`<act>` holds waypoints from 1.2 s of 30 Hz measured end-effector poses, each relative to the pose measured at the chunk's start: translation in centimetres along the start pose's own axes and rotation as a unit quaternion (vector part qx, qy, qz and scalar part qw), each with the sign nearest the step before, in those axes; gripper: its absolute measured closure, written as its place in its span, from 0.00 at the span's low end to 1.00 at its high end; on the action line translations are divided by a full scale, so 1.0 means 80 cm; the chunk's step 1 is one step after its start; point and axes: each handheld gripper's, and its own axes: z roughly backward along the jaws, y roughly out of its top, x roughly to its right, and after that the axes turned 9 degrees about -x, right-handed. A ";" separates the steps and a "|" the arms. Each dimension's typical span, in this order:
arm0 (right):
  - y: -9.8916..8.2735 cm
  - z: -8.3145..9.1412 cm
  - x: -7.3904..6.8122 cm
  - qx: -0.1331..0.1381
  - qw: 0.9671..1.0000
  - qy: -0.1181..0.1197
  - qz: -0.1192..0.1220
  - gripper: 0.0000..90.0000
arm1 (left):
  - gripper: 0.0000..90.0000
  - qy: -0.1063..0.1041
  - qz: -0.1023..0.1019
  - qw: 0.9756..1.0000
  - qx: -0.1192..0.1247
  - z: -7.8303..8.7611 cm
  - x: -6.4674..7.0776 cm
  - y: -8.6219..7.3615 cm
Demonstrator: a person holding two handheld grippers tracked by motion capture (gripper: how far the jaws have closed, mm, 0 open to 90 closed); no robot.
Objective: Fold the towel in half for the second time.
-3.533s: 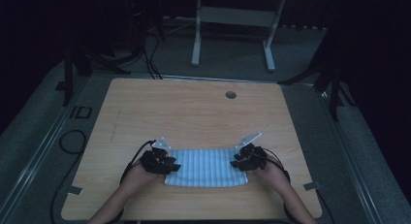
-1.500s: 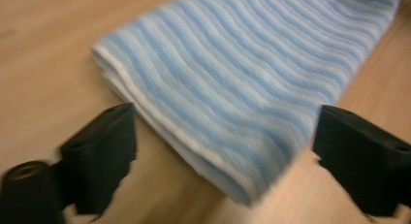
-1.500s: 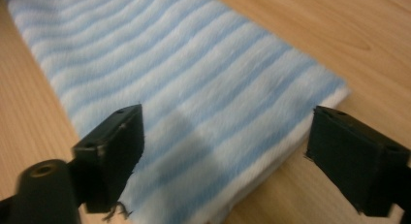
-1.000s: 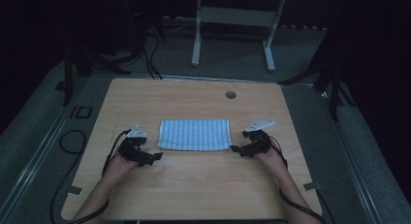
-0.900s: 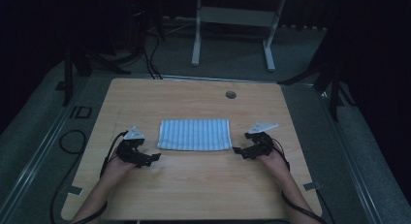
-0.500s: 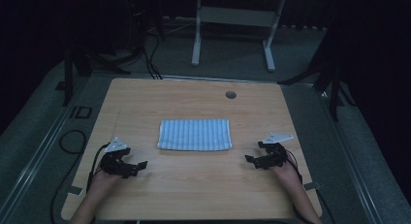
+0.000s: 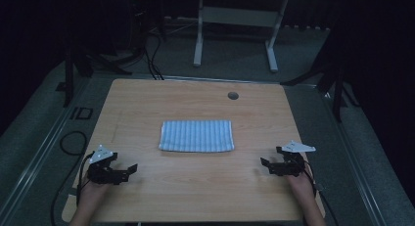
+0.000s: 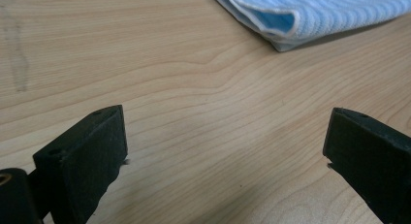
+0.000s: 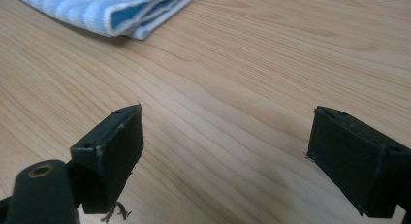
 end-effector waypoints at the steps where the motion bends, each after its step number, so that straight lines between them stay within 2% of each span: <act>1: 0.000 0.000 0.000 0.000 1.000 0.000 0.000 0.14 | 0.02 0.000 0.000 1.000 0.000 0.000 0.000 0.000; 3: -0.010 0.008 0.003 0.007 1.000 -0.012 -0.013 0.14 | 0.02 -0.002 0.005 1.000 0.007 0.003 0.000 -0.002; 6: -0.015 0.015 0.006 0.015 0.999 -0.030 -0.018 0.14 | 0.02 0.004 0.011 1.000 -0.010 -0.001 0.001 -0.007; 9: -0.019 0.021 0.011 0.019 0.998 -0.047 -0.028 0.14 | 0.02 0.007 0.008 1.000 -0.006 0.001 0.003 -0.007; 10: -0.021 0.025 0.014 0.022 0.998 -0.051 -0.035 0.14 | 0.02 0.016 0.012 1.000 0.013 0.006 0.005 -0.006; 11: -0.021 0.025 0.014 0.022 0.998 -0.051 -0.035 0.14 | 0.02 0.016 0.012 1.000 0.013 0.006 0.005 -0.006; 12: -0.025 0.029 0.020 0.024 0.997 -0.060 -0.043 0.14 | 0.02 0.022 0.024 0.999 0.032 0.010 0.003 -0.006; 13: -0.027 0.031 0.022 0.026 0.996 -0.064 -0.048 0.14 | 0.02 0.022 0.024 0.999 0.032 0.010 0.003 -0.006; 14: -0.029 0.033 0.025 0.029 0.995 -0.074 -0.057 0.14 | 0.02 0.021 0.034 0.998 0.039 0.011 -0.001 -0.007; 17: -0.031 0.035 0.028 0.034 0.993 -0.086 -0.067 0.14 | 0.02 0.026 0.035 0.998 0.043 0.012 -0.001 -0.007; 18: -0.032 0.035 0.031 0.035 0.991 -0.099 -0.079 0.14 | 0.02 0.028 0.033 0.998 0.046 0.012 -0.001 -0.007; 19: -0.032 0.035 0.031 0.035 0.991 -0.099 -0.079 0.14 | 0.02 0.028 0.033 0.998 0.046 0.012 -0.001 -0.007; 20: -0.032 0.034 0.032 0.033 0.991 -0.104 -0.083 0.14 | 0.02 0.038 0.031 0.998 0.044 0.011 0.000 -0.007; 23: -0.032 0.033 0.033 0.033 0.991 -0.097 -0.085 0.15 | 0.02 0.047 0.030 0.997 0.045 0.011 0.000 -0.008; 24: -0.032 0.033 0.034 0.039 0.992 -0.085 -0.087 0.15 | 0.02 0.055 0.028 0.997 0.045 0.009 0.001 -0.009; 25: -0.032 0.033 0.034 0.039 0.992 -0.085 -0.087 0.15 | 0.02 0.055 0.028 0.997 0.045 0.009 0.001 -0.009; 26: -0.033 0.034 0.034 0.045 0.991 -0.089 -0.088 0.16 | 0.02 0.068 0.025 0.996 0.045 0.009 0.002 -0.009; 28: -0.034 0.034 0.035 0.047 0.991 -0.088 -0.090 0.16 | 0.02 0.062 0.026 0.997 0.047 0.009 0.002 -0.009; 30: -0.036 0.036 0.038 0.059 0.989 -0.092 -0.103 0.16 | 0.02 0.064 0.029 0.996 0.050 0.008 0.002 -0.009; 31: -0.036 0.036 0.038 0.059 0.989 -0.092 -0.103 0.16 | 0.02 0.064 0.029 0.996 0.050 0.008 0.002 -0.009; 32: -0.037 0.038 0.041 0.066 0.987 -0.090 -0.114 0.16 | 0.02 0.065 0.030 0.996 0.053 0.008 0.002 -0.009; 36: -0.038 0.037 0.042 0.058 0.987 -0.094 -0.120 0.16 | 0.02 0.065 0.039 0.995 0.060 0.010 0.001 -0.009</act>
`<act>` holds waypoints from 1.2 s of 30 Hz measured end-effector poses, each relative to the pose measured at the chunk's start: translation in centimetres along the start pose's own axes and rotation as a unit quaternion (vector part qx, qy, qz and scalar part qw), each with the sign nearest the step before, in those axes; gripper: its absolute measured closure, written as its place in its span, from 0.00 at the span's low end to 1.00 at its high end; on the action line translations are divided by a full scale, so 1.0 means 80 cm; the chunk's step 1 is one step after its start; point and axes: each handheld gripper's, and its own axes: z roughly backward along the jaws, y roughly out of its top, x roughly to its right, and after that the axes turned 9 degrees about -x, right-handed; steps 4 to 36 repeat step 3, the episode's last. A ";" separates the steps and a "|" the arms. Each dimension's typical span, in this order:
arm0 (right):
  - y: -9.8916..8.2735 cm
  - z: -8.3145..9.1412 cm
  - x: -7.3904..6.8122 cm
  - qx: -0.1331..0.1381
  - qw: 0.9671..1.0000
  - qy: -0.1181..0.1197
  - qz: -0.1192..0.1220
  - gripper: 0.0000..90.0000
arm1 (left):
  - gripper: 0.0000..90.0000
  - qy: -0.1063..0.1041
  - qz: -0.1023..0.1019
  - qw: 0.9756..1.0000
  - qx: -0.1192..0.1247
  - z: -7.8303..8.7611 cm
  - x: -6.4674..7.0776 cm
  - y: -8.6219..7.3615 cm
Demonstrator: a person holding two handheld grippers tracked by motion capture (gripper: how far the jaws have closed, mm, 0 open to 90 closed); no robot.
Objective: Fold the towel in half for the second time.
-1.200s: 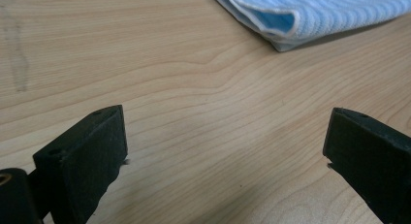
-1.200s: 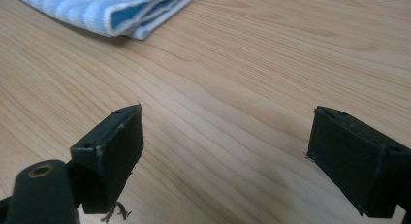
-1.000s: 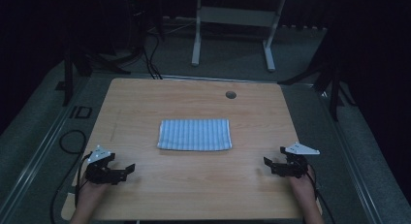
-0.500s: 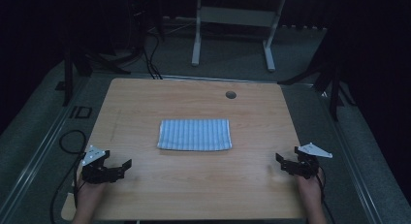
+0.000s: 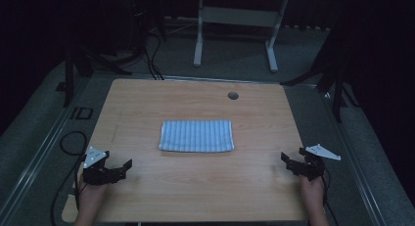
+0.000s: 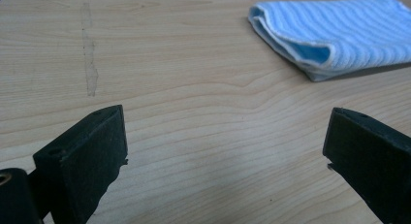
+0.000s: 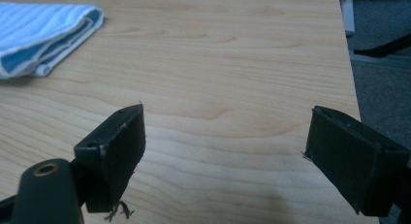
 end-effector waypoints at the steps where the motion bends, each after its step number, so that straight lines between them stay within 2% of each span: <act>1: 0.000 -0.001 0.000 -0.001 1.000 -0.002 0.001 0.16 | 0.02 0.000 0.000 1.000 0.000 0.000 0.000 0.000; 36: 0.000 -0.001 -0.001 -0.003 1.000 -0.004 0.002 0.16 | 0.02 -0.003 0.003 1.000 0.002 0.001 -0.001 0.000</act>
